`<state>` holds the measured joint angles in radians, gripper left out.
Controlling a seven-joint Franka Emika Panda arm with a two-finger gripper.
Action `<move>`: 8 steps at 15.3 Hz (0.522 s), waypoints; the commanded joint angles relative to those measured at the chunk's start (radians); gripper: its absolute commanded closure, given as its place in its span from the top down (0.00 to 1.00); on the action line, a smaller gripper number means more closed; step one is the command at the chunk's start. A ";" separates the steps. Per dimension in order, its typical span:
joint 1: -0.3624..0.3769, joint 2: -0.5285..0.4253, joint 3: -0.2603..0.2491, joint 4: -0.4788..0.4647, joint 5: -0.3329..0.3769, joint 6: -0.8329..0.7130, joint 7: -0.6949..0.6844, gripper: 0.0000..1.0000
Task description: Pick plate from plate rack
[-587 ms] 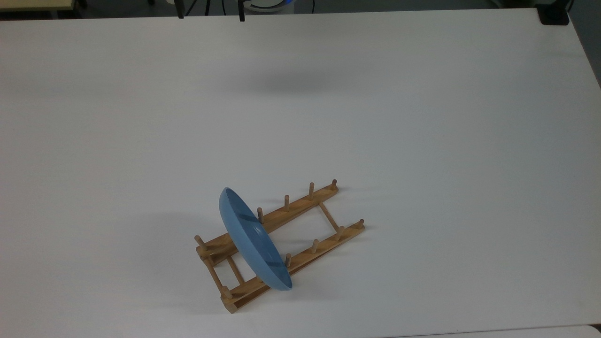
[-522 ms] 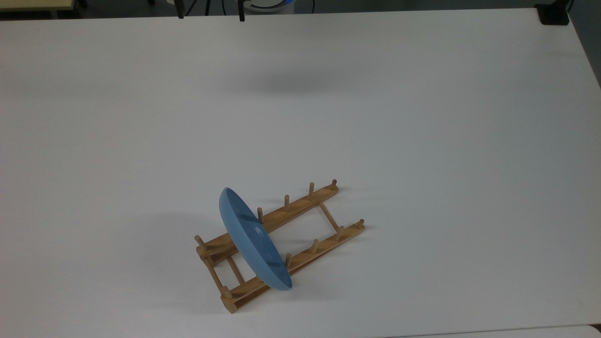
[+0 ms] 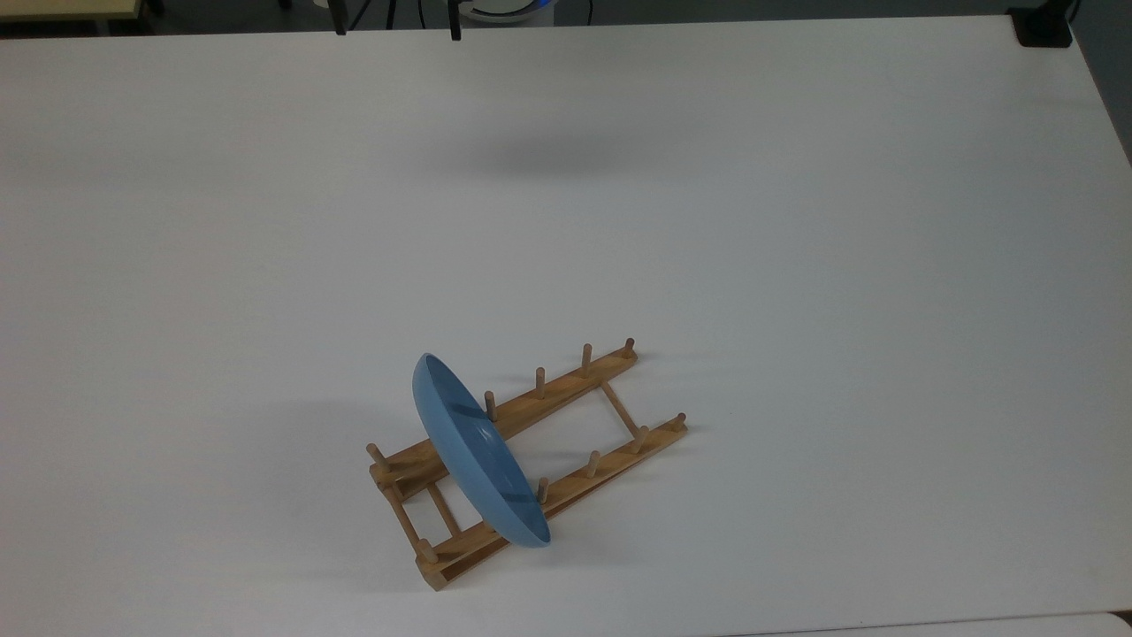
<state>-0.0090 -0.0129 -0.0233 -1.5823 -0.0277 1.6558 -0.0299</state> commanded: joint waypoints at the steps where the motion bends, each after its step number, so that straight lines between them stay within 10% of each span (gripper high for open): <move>1: 0.001 -0.022 -0.007 -0.030 0.023 0.029 -0.019 1.00; 8: 0.001 -0.021 -0.007 -0.030 0.022 0.027 -0.037 1.00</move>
<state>-0.0090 -0.0129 -0.0233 -1.5823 -0.0277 1.6558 -0.0304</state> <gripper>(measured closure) 0.000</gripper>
